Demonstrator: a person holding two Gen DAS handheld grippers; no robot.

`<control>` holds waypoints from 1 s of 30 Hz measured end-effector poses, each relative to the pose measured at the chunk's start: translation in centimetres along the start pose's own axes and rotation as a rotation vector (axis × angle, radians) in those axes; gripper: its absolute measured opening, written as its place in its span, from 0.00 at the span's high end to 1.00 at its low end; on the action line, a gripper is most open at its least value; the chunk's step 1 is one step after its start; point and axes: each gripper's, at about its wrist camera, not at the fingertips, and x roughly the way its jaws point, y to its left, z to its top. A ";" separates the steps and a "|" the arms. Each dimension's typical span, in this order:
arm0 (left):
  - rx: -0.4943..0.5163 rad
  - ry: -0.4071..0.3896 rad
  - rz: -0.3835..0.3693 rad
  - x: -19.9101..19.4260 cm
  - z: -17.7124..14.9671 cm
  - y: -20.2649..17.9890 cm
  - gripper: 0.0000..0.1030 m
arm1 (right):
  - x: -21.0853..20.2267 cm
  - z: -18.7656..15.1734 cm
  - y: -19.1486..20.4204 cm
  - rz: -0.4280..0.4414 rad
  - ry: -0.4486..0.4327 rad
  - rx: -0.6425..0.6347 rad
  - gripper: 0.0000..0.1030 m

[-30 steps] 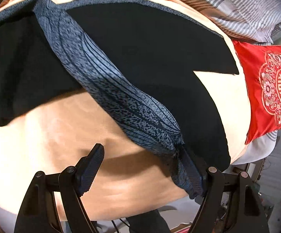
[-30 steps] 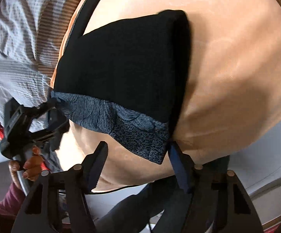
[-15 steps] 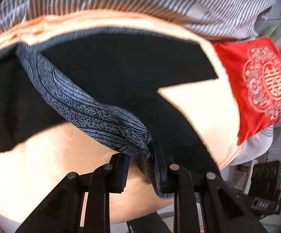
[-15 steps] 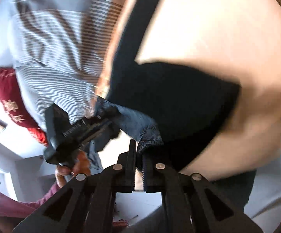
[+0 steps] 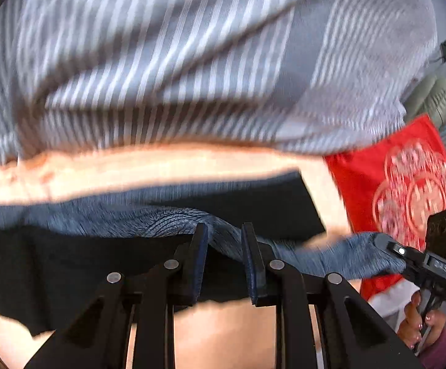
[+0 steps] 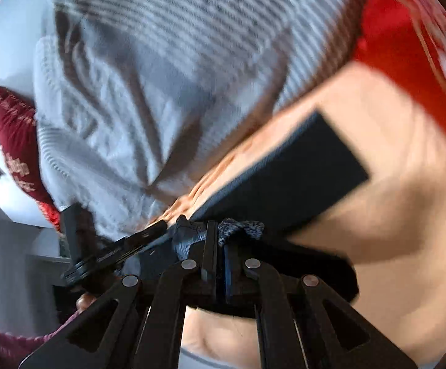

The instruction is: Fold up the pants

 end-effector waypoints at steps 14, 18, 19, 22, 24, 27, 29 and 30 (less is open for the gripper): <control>0.025 0.083 0.346 6.4 -2.6 2.7 0.33 | 12.9 11.1 -8.9 -0.292 0.203 0.033 0.96; 0.029 0.128 0.451 8.3 -5.2 3.8 0.33 | 12.0 11.5 -7.7 -0.288 0.209 -0.010 0.94; 0.023 0.136 0.466 8.7 -5.7 4.1 0.33 | 11.3 11.4 -7.0 -0.283 0.198 -0.047 0.94; -0.008 0.148 0.474 9.4 -6.4 5.0 0.32 | 10.0 11.3 -5.8 -0.257 0.189 -0.075 0.85; -0.010 0.148 0.478 9.6 -6.6 5.3 0.32 | 9.5 11.3 -5.9 -0.228 0.185 -0.053 0.47; -0.001 0.146 0.482 9.7 -6.5 5.4 0.32 | 7.2 11.8 -7.0 -0.157 0.104 0.053 0.15; -0.004 0.147 0.482 9.7 -6.5 5.5 0.32 | 5.4 12.0 -7.1 -0.161 0.043 0.087 0.16; -0.006 0.148 0.482 9.8 -6.2 5.3 0.32 | 4.9 12.0 -6.7 -0.181 0.028 0.061 0.20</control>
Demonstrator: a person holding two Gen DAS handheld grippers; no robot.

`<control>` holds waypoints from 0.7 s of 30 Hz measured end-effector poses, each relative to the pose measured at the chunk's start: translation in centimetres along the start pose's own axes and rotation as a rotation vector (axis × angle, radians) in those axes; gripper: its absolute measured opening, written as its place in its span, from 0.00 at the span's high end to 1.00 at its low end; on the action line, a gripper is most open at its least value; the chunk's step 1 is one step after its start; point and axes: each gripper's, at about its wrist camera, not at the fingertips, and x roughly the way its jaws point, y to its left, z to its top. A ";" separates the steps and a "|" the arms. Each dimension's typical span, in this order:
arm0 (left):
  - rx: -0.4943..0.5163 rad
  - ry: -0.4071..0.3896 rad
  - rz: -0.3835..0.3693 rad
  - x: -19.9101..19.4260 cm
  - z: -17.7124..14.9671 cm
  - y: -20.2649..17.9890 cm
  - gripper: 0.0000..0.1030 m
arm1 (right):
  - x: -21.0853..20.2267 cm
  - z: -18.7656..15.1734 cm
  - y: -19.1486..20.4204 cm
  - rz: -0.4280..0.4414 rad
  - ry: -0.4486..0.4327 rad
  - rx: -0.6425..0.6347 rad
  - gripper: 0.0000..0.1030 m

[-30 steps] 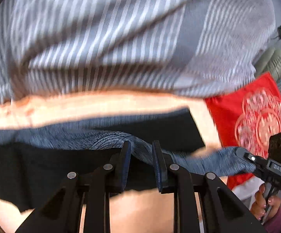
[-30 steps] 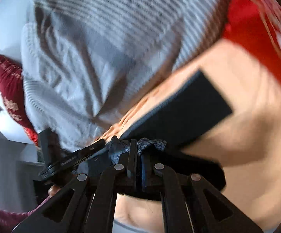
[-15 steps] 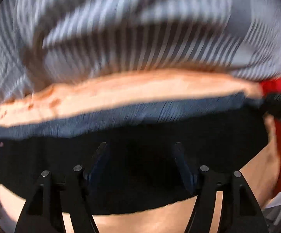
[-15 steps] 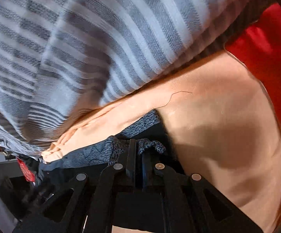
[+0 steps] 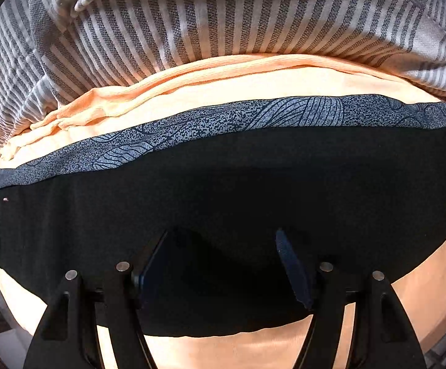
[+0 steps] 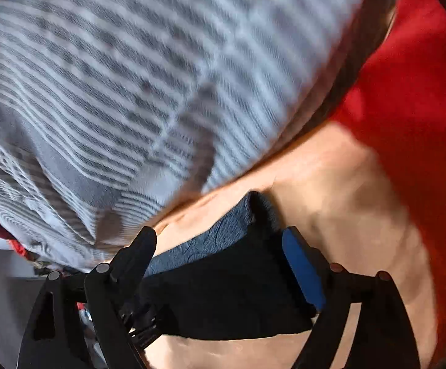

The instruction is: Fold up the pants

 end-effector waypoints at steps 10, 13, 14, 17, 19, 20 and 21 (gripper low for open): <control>-0.002 -0.007 0.024 0.7 -0.2 -1.1 0.28 | 8.3 -2.8 3.0 -0.365 0.178 -0.418 0.73; -0.006 0.001 0.024 0.0 0.1 0.1 0.28 | 7.7 -2.4 1.9 -0.344 0.136 -0.395 0.78; -0.011 -0.012 0.041 -0.5 0.1 0.8 0.28 | 7.2 -2.4 1.8 -0.358 0.134 -0.385 0.78; -0.057 -0.058 0.076 -2.3 0.4 4.7 0.28 | 5.7 -4.0 3.6 -0.437 0.124 -0.470 0.72; -0.092 -0.071 0.099 -2.9 0.7 7.4 0.28 | 4.8 -5.4 4.7 -0.424 0.117 -0.492 0.67; -0.117 -0.071 0.115 -2.9 0.8 9.4 0.28 | 4.7 -6.4 5.2 -0.406 0.117 -0.483 0.66; -0.137 -0.066 0.130 -2.7 0.9 11.0 0.28 | 4.6 -7.2 5.5 -0.386 0.122 -0.467 0.65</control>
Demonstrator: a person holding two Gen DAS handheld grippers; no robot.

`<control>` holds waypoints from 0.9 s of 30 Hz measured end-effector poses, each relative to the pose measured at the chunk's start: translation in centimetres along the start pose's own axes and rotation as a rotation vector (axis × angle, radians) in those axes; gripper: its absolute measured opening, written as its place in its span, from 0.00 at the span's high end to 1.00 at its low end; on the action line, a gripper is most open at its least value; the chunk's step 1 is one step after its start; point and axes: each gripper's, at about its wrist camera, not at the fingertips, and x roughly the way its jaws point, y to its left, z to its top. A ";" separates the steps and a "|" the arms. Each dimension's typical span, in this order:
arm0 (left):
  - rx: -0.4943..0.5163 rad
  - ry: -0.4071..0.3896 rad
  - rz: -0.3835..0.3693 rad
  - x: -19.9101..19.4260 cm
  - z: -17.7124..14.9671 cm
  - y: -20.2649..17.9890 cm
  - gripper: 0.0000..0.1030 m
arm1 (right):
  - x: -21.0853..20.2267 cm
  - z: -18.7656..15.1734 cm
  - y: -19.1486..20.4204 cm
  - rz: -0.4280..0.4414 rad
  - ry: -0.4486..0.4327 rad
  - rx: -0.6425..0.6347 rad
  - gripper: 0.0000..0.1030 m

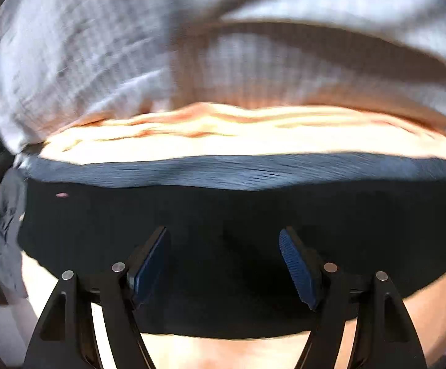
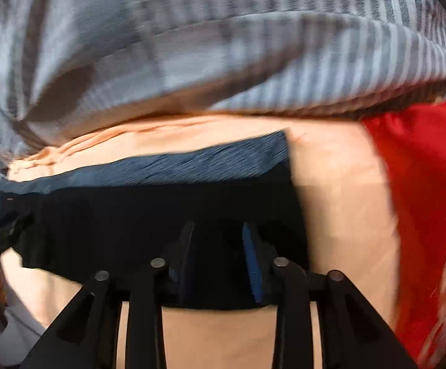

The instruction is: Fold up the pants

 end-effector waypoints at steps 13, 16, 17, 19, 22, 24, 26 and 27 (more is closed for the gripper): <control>-0.106 0.021 0.080 10.4 4.1 11.5 0.18 | 6.1 -4.5 13.4 -0.048 0.007 -0.045 0.42; -0.103 -0.002 0.092 10.2 5.7 12.7 0.18 | 6.5 -4.1 14.7 -0.088 0.006 -0.063 0.41; -0.116 -0.008 0.087 9.8 6.0 13.6 0.18 | 6.8 -4.1 15.5 -0.100 0.012 -0.063 0.41; -0.122 -0.019 0.059 8.4 5.5 15.0 0.18 | 6.2 -4.0 16.0 -0.133 0.026 -0.047 0.41; -0.058 -0.028 0.043 6.4 3.1 16.5 0.18 | 4.9 -4.2 19.0 -0.126 -0.007 -0.049 0.41; -0.011 -0.022 0.045 5.8 0.5 17.0 0.18 | 4.0 -4.7 21.4 -0.096 -0.027 -0.079 0.41; 0.015 0.004 0.057 6.2 -2.6 17.3 0.18 | 4.2 -5.4 24.8 -0.030 -0.027 -0.107 0.41; 0.017 0.020 0.062 6.5 -3.6 17.2 0.18 | 4.7 -5.6 26.4 0.010 -0.016 -0.121 0.41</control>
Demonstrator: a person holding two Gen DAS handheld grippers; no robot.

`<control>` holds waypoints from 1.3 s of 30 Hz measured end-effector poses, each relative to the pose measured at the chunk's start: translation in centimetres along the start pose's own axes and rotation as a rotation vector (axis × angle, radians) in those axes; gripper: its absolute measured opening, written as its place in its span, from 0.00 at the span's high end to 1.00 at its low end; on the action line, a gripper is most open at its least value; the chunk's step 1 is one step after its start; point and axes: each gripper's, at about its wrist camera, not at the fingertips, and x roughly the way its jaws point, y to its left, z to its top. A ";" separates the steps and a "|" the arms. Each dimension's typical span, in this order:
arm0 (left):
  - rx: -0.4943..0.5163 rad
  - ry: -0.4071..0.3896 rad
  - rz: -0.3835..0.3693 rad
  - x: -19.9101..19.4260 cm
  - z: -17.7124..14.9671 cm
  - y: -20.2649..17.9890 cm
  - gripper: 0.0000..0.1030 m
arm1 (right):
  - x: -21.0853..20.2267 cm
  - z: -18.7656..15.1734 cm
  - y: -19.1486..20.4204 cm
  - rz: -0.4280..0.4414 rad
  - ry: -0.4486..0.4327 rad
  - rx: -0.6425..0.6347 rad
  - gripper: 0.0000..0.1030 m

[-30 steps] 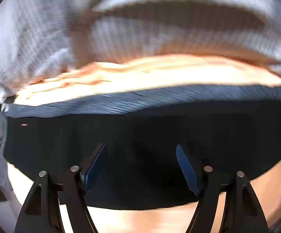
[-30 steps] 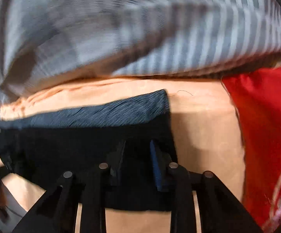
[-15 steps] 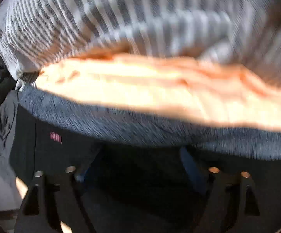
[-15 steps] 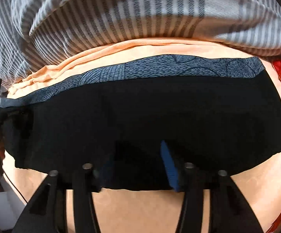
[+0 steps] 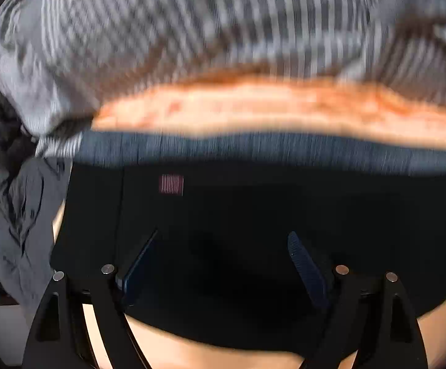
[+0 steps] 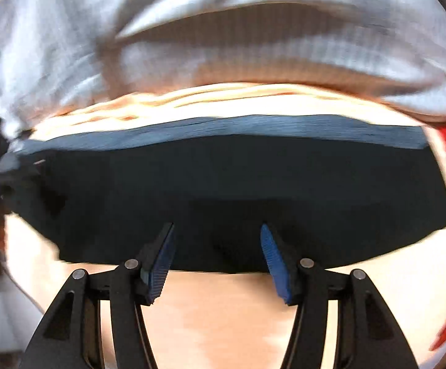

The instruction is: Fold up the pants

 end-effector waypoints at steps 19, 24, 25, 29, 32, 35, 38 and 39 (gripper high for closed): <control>0.100 0.003 -0.063 -4.3 -6.3 -5.2 0.13 | 0.6 -7.3 2.9 0.109 0.118 0.193 0.38; 0.185 -0.009 -0.139 -7.8 -7.0 -11.7 0.13 | 0.7 -9.5 -0.6 0.110 0.132 0.303 0.38; 0.199 -0.012 -0.151 -8.2 -7.1 -12.9 0.13 | 0.4 -10.0 -1.6 0.113 0.131 0.325 0.38; 0.249 -0.029 -0.193 -9.7 -7.0 -17.8 0.13 | -0.8 -10.2 -5.6 0.142 0.090 0.421 0.38; 0.264 -0.028 -0.216 -10.5 -6.8 -21.0 0.13 | -2.4 -9.6 -10.2 0.131 0.010 0.514 0.38; 0.270 -0.031 -0.226 -10.9 -6.4 -23.3 0.13 | -3.5 -8.3 -14.9 0.115 -0.050 0.594 0.38; 0.248 -0.024 -0.238 -11.1 -5.6 -24.5 0.13 | -4.4 -7.5 -19.1 0.148 -0.111 0.679 0.38; 0.233 -0.020 -0.243 -11.1 -5.3 -24.9 0.13 | -4.4 -7.5 -20.4 0.173 -0.130 0.711 0.38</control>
